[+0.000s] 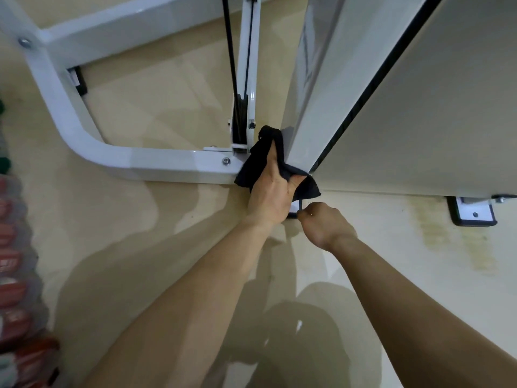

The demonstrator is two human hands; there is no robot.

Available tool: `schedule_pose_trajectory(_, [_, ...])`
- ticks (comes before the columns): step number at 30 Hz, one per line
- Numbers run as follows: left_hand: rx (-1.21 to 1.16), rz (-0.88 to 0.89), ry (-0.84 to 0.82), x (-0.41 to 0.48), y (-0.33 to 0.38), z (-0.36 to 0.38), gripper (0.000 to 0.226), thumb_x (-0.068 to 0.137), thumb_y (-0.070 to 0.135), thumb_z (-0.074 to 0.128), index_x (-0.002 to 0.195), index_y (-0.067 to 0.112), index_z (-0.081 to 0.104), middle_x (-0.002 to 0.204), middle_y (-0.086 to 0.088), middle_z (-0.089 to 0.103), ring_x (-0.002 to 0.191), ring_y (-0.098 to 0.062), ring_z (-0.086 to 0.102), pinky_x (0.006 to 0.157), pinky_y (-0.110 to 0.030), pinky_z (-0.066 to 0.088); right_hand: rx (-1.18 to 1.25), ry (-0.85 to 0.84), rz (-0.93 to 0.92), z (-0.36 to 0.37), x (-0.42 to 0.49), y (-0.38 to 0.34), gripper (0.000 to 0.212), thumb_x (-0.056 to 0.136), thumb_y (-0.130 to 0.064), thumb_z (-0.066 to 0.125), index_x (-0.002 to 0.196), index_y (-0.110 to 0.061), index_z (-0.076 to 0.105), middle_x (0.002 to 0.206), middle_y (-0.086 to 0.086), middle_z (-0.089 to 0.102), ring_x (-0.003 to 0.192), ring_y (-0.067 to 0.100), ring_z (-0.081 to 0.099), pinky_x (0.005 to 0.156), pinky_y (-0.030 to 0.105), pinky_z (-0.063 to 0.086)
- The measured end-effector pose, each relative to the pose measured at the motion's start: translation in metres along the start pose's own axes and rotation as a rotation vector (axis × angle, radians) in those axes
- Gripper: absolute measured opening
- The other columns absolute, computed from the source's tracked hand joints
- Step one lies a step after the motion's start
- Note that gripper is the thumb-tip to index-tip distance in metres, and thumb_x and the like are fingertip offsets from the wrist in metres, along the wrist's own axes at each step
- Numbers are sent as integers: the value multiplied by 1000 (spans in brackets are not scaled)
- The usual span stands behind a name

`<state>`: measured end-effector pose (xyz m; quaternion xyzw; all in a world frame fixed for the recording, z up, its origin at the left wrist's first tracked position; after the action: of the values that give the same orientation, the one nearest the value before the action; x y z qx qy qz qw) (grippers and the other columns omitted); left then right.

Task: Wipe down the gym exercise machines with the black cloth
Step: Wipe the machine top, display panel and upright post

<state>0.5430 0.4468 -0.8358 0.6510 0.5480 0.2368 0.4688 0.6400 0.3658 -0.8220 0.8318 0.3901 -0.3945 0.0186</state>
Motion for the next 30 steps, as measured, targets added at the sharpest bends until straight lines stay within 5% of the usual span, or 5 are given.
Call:
schedule_pose_trajectory(6, [-72,157,152,-5,37,-12,93,88,37,73,158,13,17,147,-8,51,125,-18,46,95,-16,35,40,50,-27,-11,-7,-5,34,99,-40,36,103,-19,63,95,5,61,88,29,59,76,36,48])
schedule_pose_trajectory(11, [17,191,172,3,19,-8,99,80,53,72,155,7,28,148,-12,48,137,-31,44,110,-39,39,50,12,-33,6,-5,-4,36,100,-44,32,83,-20,54,92,6,61,85,29,58,70,35,44])
schedule_pose_trajectory(17, [245,200,178,2,-1,-3,98,84,48,74,155,2,26,157,-13,38,146,-21,14,123,-42,18,36,-7,-19,20,-3,6,32,99,-38,34,76,-21,47,87,4,59,81,28,57,62,33,39])
schedule_pose_trajectory(22, [508,174,171,5,-30,9,95,88,63,59,155,4,28,164,-10,25,153,-20,17,124,-37,-5,55,5,-19,20,-1,3,31,98,-36,34,76,-20,48,89,6,61,82,29,56,63,34,38])
schedule_pose_trajectory(30, [436,101,136,0,-25,8,87,91,56,61,156,9,28,164,-6,25,149,-21,11,125,-42,8,118,4,-25,25,-5,4,34,99,-39,34,89,-17,58,96,7,66,87,30,61,76,38,49])
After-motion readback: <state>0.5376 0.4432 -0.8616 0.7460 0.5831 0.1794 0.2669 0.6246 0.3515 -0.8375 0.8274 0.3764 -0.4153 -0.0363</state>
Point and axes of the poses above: each hand's wrist, its own x-axis towards the middle knuckle, its own z-axis out of the palm, y = z × x, the point moved 1 cm from there along x, towards the middle knuckle
